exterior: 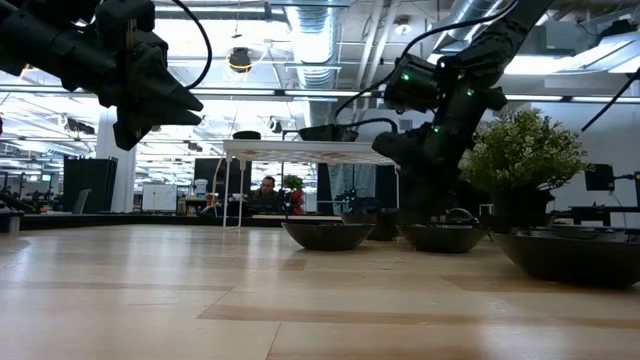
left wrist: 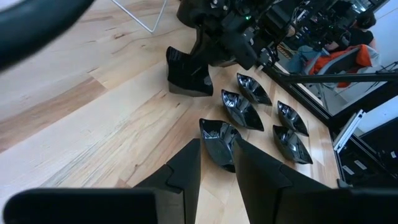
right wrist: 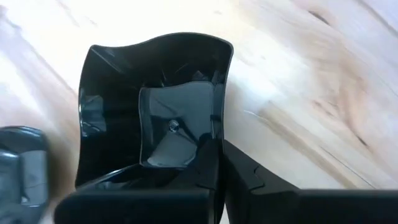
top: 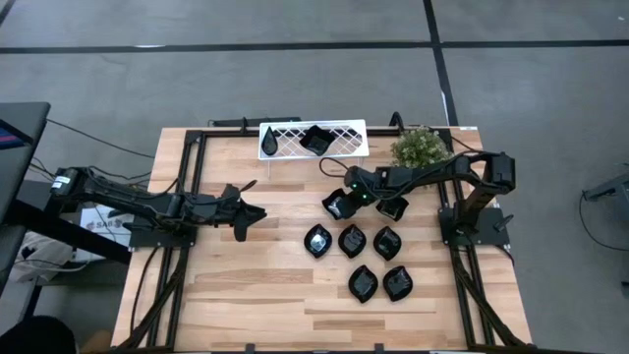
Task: Pick & Place Mini shaped plates
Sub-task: Stack the black distorted square plate on top of the black distorted square plates on the shelf
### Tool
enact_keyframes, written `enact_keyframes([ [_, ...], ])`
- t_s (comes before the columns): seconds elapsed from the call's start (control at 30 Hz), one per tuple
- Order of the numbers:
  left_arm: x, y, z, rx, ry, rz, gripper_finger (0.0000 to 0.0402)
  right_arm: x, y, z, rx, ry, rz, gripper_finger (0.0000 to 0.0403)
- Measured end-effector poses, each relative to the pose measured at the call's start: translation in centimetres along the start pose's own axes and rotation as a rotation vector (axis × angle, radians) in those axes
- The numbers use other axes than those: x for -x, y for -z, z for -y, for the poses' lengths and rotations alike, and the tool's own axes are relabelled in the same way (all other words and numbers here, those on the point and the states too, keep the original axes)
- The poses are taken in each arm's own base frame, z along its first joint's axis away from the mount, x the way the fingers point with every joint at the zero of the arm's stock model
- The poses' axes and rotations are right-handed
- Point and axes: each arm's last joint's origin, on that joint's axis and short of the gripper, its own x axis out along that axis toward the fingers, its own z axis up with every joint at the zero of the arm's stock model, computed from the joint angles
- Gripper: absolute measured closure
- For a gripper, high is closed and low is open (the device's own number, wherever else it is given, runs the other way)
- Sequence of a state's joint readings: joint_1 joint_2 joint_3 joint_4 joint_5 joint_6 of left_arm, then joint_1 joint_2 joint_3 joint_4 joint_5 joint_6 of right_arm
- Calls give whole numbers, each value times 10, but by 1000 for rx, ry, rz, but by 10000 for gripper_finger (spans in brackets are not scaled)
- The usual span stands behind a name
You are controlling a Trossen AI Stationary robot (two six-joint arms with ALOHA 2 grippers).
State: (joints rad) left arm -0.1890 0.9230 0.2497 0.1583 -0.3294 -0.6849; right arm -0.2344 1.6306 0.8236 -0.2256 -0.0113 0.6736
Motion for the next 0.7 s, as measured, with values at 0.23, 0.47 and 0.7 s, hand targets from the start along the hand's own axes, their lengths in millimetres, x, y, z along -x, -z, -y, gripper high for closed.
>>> enact_keyframes([
  [0.23,0,0,0,0,0,0,305,13,-22,-23,47,-73,58,400],
  [0.47,0,0,0,0,0,0,305,41,-45,-52,136,-111,40,400],
  [0.7,0,0,0,0,0,0,305,80,-70,-85,247,-197,70,400],
])
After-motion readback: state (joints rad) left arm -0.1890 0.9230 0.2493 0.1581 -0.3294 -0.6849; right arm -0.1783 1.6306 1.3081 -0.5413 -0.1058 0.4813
